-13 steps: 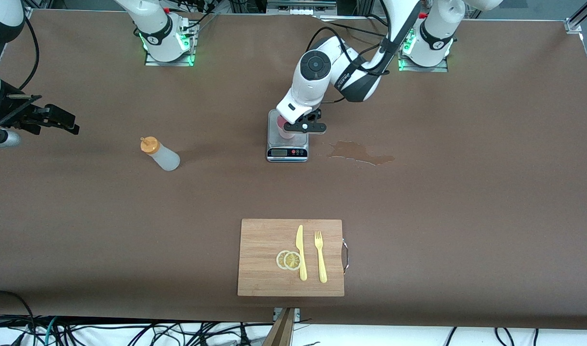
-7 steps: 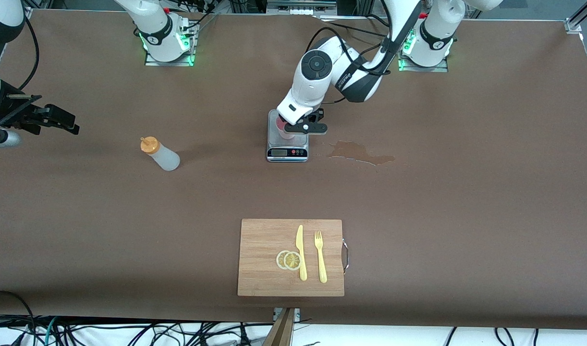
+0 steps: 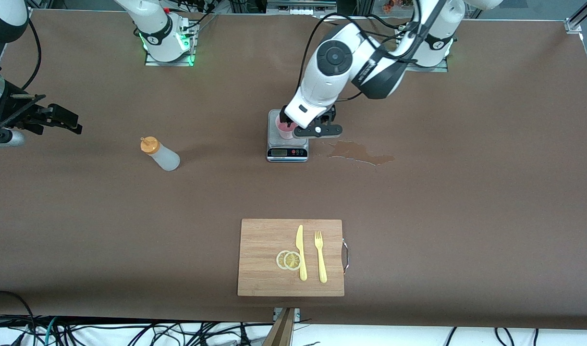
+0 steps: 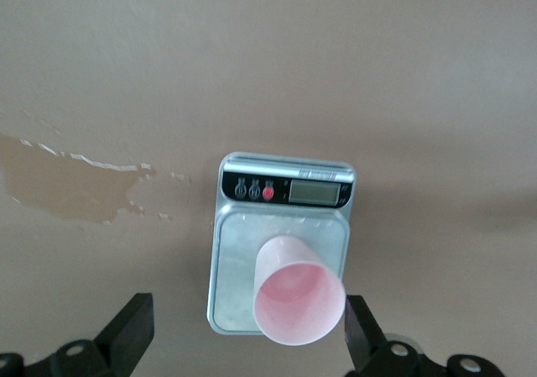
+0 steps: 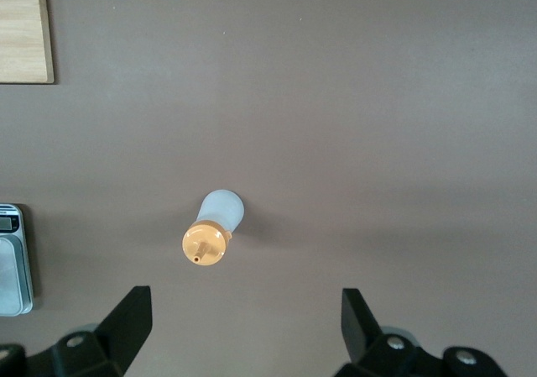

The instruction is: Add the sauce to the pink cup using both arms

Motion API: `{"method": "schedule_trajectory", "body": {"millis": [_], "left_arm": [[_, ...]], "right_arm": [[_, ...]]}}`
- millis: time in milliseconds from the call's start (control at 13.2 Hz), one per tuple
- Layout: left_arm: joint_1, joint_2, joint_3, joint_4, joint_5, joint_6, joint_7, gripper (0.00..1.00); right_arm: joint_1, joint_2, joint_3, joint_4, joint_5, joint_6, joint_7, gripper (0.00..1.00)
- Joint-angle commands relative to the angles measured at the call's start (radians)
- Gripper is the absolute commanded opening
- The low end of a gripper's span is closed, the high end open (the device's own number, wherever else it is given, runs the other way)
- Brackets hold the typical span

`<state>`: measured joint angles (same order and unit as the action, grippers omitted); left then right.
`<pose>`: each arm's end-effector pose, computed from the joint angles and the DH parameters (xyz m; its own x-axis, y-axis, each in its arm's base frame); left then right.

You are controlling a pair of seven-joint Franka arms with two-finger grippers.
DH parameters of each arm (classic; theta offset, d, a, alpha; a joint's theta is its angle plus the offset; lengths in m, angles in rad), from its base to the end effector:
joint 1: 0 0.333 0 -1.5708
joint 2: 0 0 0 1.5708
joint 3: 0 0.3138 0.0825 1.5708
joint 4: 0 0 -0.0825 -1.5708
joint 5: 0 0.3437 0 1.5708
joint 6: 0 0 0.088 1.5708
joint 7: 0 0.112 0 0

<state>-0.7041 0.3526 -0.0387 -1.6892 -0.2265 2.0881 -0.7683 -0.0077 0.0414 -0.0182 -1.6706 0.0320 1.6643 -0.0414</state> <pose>0.4526 -0.4286 0.4103 0.9846 0.1236 -0.1238 0.1445 -0.9736 0.1767 0.5298 -0.0102 0.5604 0.9988 0.0125 -0.0464 0.0110 -0.9994 -0.0329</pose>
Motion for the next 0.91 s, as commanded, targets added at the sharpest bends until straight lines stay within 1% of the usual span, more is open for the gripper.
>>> {"method": "schedule_trajectory", "body": {"millis": [0, 76, 227, 303, 455, 530, 606, 682, 758, 833], "left_arm": [[0.06, -0.041, 0.011, 0.061, 0.013, -0.077, 0.089, 1.0], [0.095, -0.062, 0.013, 0.083, 0.05, -0.104, 0.093, 1.0], [0.203, -0.093, 0.013, 0.135, 0.088, -0.193, 0.102, 1.0], [0.268, -0.104, 0.013, 0.155, 0.104, -0.238, 0.157, 1.0], [0.401, -0.113, 0.013, 0.201, 0.116, -0.327, 0.399, 1.0], [0.467, -0.116, 0.01, 0.215, 0.116, -0.35, 0.487, 1.0], [0.519, -0.118, 0.008, 0.217, 0.116, -0.355, 0.529, 1.0], [0.569, -0.127, 0.007, 0.217, 0.116, -0.361, 0.547, 1.0], [0.607, -0.139, 0.005, 0.217, 0.116, -0.376, 0.563, 1.0], [0.638, -0.141, 0.005, 0.217, 0.114, -0.407, 0.607, 1.0]], "right_arm": [[0.012, -0.014, 0.003, 0.002, 0.003, -0.037, 0.003, 1.0], [0.017, -0.015, 0.007, 0.002, 0.003, -0.057, 0.006, 1.0], [0.014, -0.006, 0.003, 0.002, 0.005, -0.084, -0.037, 1.0], [0.014, -0.002, -0.002, -0.004, 0.005, -0.084, -0.098, 1.0], [0.006, 0.005, -0.015, -0.008, 0.006, -0.086, -0.313, 1.0], [0.006, 0.014, -0.043, -0.008, 0.023, -0.083, -0.392, 1.0], [0.005, 0.018, -0.08, -0.011, 0.078, -0.083, -0.455, 1.0], [0.005, 0.031, -0.115, -0.011, 0.113, -0.086, -0.521, 1.0], [0.005, 0.041, -0.136, -0.011, 0.127, -0.083, -0.599, 1.0], [0.003, 0.054, -0.167, -0.011, 0.162, -0.08, -0.688, 1.0]]}}
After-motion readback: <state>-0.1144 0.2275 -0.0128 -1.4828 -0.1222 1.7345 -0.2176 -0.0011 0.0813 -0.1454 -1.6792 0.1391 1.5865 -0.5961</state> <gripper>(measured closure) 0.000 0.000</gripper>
